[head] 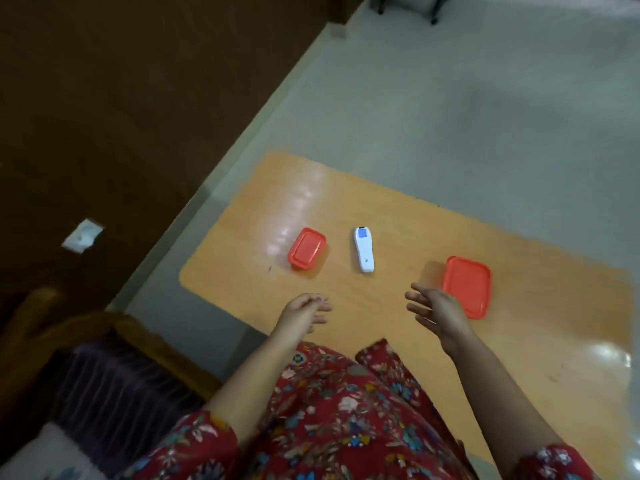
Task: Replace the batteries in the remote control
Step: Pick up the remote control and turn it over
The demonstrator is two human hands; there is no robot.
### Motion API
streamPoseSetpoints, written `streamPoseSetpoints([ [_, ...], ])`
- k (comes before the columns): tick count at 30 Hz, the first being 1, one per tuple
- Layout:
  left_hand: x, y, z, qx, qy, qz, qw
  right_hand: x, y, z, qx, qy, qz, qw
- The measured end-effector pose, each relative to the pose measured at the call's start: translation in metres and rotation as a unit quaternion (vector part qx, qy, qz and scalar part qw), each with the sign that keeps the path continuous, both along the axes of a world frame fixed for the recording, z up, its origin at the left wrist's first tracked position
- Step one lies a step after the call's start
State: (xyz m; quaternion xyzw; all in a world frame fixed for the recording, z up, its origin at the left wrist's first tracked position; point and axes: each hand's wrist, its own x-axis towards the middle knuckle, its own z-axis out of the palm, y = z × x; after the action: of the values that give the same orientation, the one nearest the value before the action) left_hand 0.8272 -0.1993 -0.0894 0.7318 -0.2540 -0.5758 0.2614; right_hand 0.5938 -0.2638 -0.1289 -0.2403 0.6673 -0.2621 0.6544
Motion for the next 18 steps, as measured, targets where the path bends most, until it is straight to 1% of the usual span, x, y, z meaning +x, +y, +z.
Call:
streamPoseSetpoints([
  [4,0.038,-0.041,-0.001,-0.015,-0.004,-0.092,0.996,0.031,0.001,0.002,-0.007,-0.014,-0.096,0.995],
  [9,0.051,-0.055,-0.034,-0.034,-0.017,-0.124,0.992,0.053,0.013,-0.012,-0.020,-0.036,-0.138,0.990],
  [14,0.030,-0.044,-0.104,-0.040,0.008,-0.126,0.991,0.058,0.036,-0.078,-0.039,-0.046,-0.157,0.986],
  [18,0.014,-0.027,-0.178,-0.074,0.021,-0.114,0.990,0.062,0.055,-0.153,-0.076,-0.020,-0.165,0.983],
])
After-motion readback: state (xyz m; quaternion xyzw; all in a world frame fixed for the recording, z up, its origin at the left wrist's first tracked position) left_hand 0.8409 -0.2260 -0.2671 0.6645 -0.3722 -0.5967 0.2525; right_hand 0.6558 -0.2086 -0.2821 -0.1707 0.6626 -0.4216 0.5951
